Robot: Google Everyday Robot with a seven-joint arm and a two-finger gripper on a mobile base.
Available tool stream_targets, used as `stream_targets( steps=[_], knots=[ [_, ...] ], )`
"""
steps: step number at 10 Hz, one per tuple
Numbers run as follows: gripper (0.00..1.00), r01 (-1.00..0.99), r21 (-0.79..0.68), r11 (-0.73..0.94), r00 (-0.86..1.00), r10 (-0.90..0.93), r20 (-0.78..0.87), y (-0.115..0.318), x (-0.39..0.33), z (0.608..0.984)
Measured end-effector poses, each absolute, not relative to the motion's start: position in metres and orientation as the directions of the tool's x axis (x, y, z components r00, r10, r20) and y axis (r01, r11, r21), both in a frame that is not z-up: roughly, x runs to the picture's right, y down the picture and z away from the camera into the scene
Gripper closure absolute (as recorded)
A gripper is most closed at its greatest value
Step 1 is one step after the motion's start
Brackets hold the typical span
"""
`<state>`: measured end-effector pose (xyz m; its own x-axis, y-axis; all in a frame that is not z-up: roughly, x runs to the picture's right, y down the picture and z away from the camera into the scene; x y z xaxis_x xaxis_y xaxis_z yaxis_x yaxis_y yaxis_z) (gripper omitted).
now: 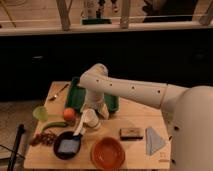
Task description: Place brush in paper cup
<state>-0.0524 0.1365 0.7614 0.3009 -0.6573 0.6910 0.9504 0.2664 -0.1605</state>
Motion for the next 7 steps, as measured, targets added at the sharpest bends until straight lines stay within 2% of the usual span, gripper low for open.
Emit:
stream_targets(
  steps=[7],
  knots=[
    [0.20, 0.949, -0.157, 0.272, 0.302, -0.656, 0.691, 0.1343, -0.0451, 0.7594]
  ],
)
